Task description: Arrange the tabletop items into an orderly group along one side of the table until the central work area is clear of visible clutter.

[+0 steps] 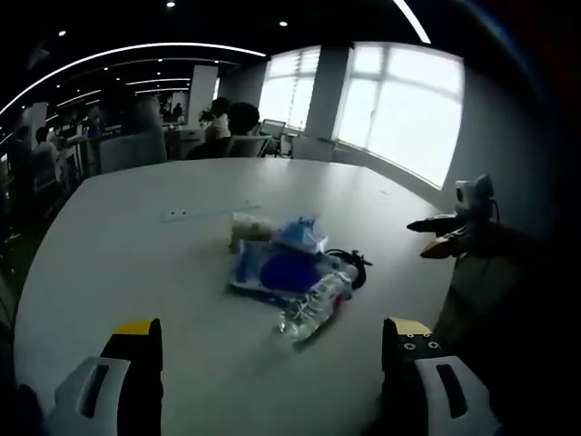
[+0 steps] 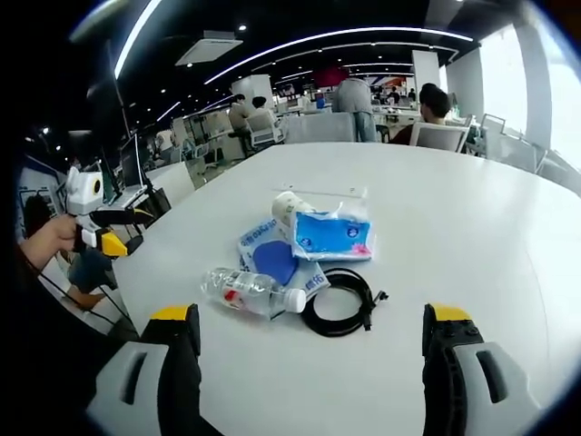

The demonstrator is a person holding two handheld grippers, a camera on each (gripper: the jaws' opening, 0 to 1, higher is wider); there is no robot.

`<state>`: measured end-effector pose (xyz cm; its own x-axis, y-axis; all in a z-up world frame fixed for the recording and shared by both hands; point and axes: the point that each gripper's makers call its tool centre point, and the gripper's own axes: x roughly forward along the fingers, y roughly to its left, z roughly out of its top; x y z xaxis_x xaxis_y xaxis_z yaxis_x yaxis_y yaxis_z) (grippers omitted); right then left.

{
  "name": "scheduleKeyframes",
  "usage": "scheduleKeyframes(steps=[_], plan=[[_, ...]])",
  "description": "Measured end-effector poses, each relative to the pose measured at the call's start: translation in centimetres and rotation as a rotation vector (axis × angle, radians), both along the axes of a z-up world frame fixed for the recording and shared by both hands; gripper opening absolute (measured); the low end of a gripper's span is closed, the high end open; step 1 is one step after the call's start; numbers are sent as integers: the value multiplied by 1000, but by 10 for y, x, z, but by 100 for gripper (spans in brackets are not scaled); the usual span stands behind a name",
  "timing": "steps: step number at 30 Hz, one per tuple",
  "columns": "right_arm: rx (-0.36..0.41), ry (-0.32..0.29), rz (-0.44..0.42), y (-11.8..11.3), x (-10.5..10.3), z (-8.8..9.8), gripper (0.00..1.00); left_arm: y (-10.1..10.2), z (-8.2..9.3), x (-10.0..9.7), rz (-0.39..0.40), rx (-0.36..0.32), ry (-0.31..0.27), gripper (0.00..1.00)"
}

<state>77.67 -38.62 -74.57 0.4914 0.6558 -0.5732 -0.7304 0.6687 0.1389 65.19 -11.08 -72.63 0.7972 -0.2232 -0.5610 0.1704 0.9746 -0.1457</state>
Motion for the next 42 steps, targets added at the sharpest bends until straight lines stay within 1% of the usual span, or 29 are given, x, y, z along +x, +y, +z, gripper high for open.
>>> scheduleKeyframes(steps=[6, 8, 10, 16, 21, 26, 29, 32, 35, 37, 38, 39, 40, 42], plan=[[-4, 4, -6, -1, -2, -1, 98, -5, 0, 1, -42, 29, 20, 100], [-7, 5, -4, -1, -2, -1, 98, -6, 1, 3, -54, 43, 15, 100], [-13, 6, -5, -2, -2, -3, 98, -7, 1, 5, -63, 43, 21, 100], [-15, 7, -12, -4, -5, -4, 98, -25, 2, 15, -137, 64, 29, 100], [-22, 10, -17, -7, -8, -6, 97, -37, -1, 22, -187, 68, 39, 100], [-24, 11, -31, -13, -6, -6, 97, -48, -4, 27, -246, 93, 60, 100], [-23, 12, -38, -16, -5, -7, 97, -53, -5, 31, -259, 95, 62, 100], [-21, 20, -42, -18, -5, -9, 97, -61, -3, 37, -291, 97, 71, 100], [-12, 20, -43, -17, -6, -7, 98, -67, -4, 41, -335, 109, 84, 100], [-6, 16, -41, -16, -6, -6, 98, -74, -5, 43, -397, 124, 110, 100], [-7, 13, -39, -16, -6, -5, 98, -76, -5, 44, -407, 126, 115, 100], [-6, 4, -34, -16, -5, -4, 98, -81, -5, 46, -448, 135, 126, 100], [-7, 4, -33, -16, -5, -3, 98, -84, -6, 47, -470, 138, 134, 100], [-6, -3, -30, -15, -5, -1, 98, -88, -7, 52, -489, 145, 143, 99]])
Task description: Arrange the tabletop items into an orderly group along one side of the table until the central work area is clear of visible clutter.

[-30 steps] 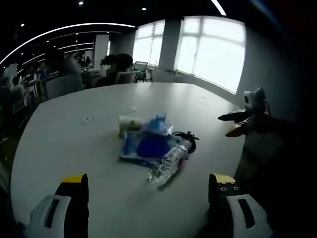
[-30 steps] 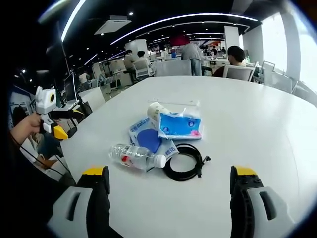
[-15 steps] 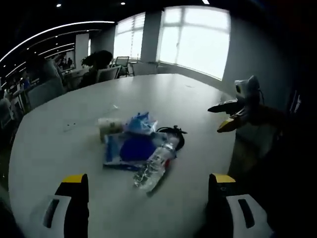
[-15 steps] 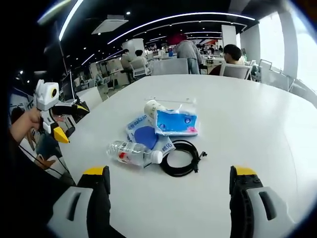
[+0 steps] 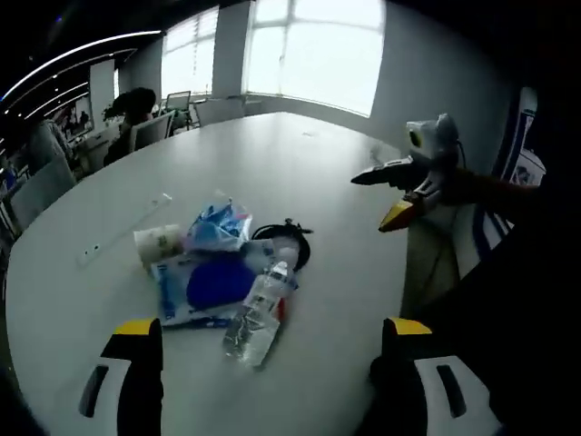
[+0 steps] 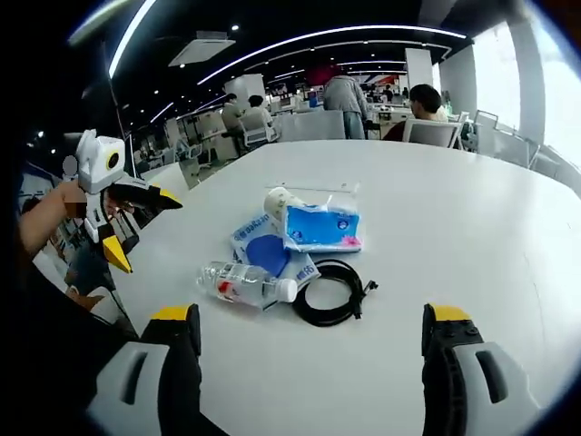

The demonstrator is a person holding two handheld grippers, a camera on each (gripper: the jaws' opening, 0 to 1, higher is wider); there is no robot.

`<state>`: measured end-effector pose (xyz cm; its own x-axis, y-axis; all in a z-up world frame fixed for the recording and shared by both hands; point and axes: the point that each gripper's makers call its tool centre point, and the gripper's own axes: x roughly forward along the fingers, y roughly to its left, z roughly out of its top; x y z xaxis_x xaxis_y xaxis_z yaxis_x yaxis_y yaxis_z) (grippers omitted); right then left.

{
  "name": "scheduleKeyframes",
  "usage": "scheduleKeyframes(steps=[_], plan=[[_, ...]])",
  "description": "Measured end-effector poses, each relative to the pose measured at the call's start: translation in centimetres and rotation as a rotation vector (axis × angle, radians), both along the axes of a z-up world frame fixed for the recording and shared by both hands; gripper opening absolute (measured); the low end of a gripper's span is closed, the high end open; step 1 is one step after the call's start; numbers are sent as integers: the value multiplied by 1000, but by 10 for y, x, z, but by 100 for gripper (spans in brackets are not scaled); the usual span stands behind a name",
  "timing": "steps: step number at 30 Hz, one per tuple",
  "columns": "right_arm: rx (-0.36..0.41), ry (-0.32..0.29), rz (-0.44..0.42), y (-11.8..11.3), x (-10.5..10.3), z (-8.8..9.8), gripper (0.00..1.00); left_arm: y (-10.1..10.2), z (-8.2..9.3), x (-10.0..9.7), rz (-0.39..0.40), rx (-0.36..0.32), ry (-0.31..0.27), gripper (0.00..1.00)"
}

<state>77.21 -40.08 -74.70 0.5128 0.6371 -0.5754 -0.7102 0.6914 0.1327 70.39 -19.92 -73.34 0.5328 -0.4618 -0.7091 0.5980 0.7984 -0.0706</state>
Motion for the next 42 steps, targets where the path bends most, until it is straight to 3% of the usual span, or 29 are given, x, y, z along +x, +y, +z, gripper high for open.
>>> scheduleKeyframes(steps=[14, 18, 22, 34, 38, 42], plan=[[9, -14, 1, 5, 5, 6, 98, -33, -8, 21, -143, 29, 59, 97], [12, -12, 2, 5, 8, 6, 98, -44, -11, 27, -207, 41, 82, 89], [17, -7, 0, 4, 11, 5, 98, -55, -16, 37, -229, 39, 105, 90], [5, 6, -7, 1, 11, -2, 97, -75, -33, 64, -285, 48, 128, 74], [2, 8, -11, -1, 12, -5, 96, -82, -35, 77, -297, 40, 96, 63], [4, 10, -17, -3, 14, -6, 96, -91, -40, 81, -321, 36, 102, 60]])
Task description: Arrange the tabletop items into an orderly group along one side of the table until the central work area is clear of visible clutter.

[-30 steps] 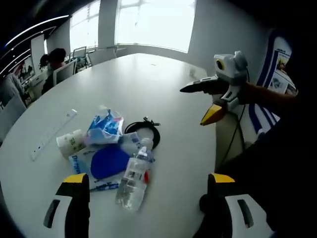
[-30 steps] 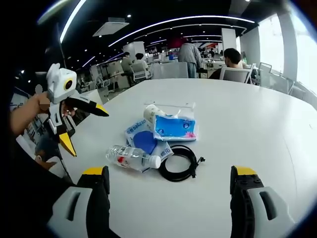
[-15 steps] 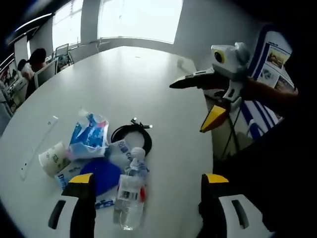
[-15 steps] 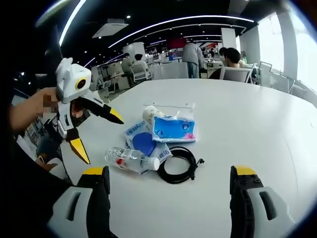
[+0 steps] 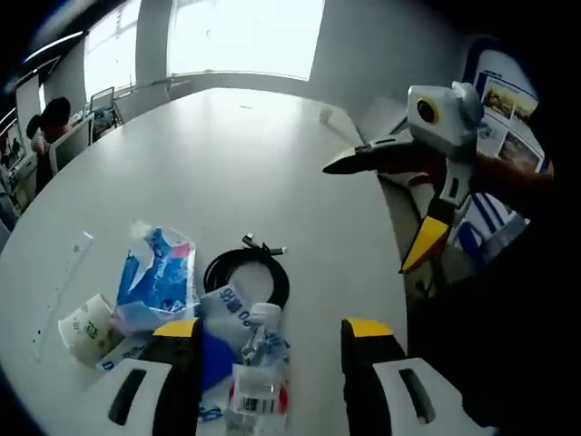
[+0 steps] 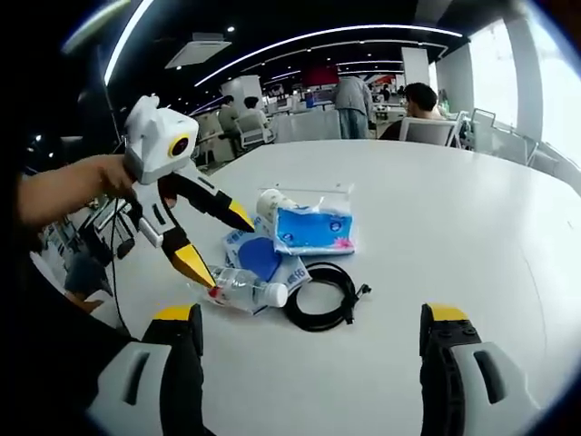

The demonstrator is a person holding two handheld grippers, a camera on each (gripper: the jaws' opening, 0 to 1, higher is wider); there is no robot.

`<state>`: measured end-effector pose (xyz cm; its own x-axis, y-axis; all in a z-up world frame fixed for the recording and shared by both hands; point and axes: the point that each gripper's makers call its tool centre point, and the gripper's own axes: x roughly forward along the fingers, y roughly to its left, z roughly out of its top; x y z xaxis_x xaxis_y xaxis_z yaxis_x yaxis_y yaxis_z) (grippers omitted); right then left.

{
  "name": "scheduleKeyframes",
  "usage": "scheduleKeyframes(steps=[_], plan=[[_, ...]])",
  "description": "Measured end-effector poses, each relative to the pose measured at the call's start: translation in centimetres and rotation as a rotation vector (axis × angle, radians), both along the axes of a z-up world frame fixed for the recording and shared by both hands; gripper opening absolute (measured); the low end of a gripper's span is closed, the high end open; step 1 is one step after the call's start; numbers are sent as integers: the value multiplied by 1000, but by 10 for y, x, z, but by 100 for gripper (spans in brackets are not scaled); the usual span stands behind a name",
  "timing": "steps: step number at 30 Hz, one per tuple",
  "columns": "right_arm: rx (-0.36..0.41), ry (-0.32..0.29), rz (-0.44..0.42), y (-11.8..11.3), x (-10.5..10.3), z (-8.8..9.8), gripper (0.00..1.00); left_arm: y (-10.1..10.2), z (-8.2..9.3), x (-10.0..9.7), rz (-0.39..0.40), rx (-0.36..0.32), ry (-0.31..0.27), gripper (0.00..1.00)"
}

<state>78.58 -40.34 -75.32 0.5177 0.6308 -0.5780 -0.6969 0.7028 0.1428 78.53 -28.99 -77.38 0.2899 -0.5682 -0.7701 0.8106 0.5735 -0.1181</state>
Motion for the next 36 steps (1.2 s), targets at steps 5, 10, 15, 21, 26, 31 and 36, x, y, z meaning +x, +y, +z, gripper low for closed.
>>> scheduleKeyframes(steps=[5, 10, 15, 21, 26, 31, 36], plan=[[-3, 3, -2, -2, 1, -3, 95, -6, -13, -2, -35, 32, 40, 57], [-9, 5, -1, -3, -1, -4, 95, -12, -27, 0, -46, 51, 76, 52], [-14, 6, -3, -6, -1, -6, 94, -21, -37, 3, -55, 43, 92, 45], [-15, 15, -18, -13, -3, -10, 93, -25, -52, 4, -57, 64, 127, 42], [-22, 18, -22, -15, -4, -12, 93, -27, -60, 7, -47, 81, 148, 38], [-25, 22, -27, -18, -6, -14, 92, -29, -68, 8, -56, 107, 164, 36], [-24, 26, -29, -19, -8, -16, 92, -27, -79, 8, -74, 159, 164, 33]])
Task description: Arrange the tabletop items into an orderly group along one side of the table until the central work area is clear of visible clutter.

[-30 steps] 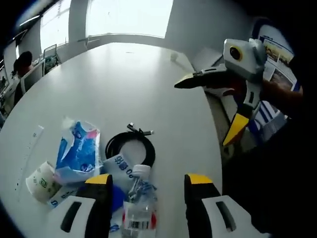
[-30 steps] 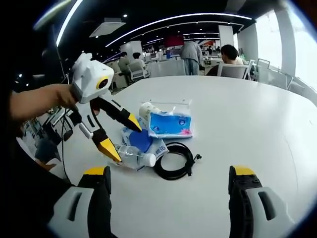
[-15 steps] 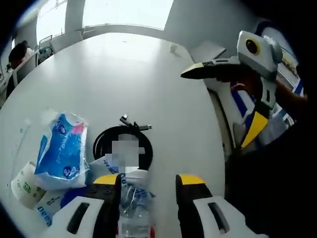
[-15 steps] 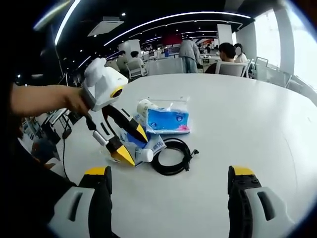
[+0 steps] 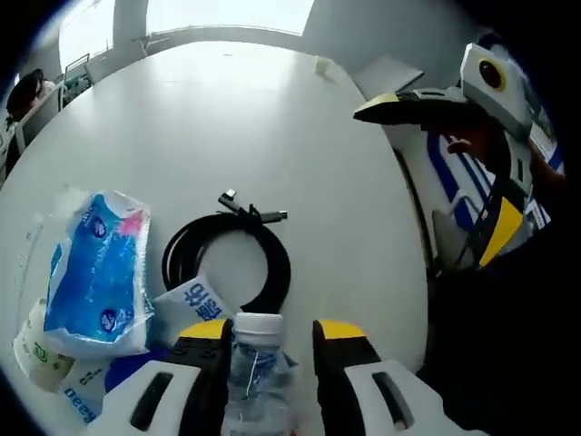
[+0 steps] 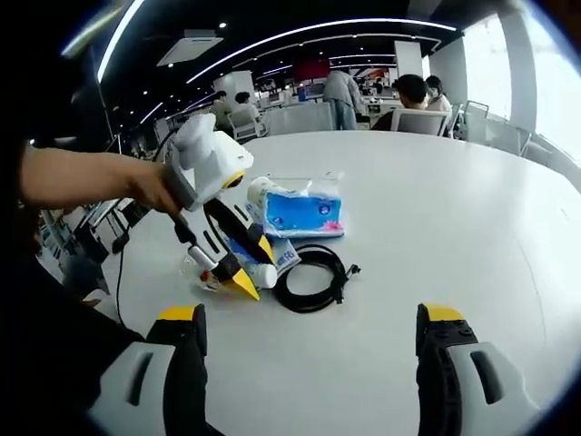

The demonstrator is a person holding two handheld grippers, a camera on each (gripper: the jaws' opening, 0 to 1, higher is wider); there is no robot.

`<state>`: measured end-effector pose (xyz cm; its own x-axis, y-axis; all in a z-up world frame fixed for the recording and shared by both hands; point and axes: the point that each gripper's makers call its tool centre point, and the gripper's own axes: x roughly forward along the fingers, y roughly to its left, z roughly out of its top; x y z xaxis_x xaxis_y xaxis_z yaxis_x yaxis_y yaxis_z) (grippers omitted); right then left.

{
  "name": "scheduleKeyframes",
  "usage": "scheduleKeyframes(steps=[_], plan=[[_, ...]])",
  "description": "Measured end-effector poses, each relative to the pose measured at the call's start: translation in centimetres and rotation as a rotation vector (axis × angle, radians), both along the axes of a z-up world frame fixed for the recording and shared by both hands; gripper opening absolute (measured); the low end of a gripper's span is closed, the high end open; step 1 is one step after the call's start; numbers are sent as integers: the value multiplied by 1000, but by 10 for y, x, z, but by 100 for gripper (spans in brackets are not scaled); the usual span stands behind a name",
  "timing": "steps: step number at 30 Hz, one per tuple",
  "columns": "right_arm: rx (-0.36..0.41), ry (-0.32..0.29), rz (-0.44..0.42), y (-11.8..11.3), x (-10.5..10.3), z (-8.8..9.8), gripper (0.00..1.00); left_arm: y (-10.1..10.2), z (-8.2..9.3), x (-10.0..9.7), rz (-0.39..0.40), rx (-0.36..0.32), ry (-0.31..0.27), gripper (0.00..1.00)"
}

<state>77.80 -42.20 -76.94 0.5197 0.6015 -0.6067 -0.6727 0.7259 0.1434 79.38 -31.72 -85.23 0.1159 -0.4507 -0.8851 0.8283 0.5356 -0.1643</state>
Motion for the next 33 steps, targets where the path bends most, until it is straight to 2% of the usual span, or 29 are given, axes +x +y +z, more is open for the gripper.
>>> scheduleKeyframes(steps=[1, 6, 11, 16, 25, 33], plan=[[-1, 1, 0, 0, -1, -1, 91, 2, -3, 1, -5, 25, -6, 32], [-6, 11, 5, -1, -2, -5, 91, 3, -6, 4, -22, 65, -29, 26], [-11, 14, 12, -1, 0, -7, 90, 4, -7, 7, -4, 94, -27, 23], [-9, 15, 7, -2, 3, -7, 89, 4, -8, 5, -46, 137, -65, 22], [-7, 18, 8, -3, 4, -9, 89, 6, -4, 7, -22, 106, -59, 20], [-8, 19, 11, 0, 4, -9, 89, 3, 6, -7, -84, 80, -55, 20]])
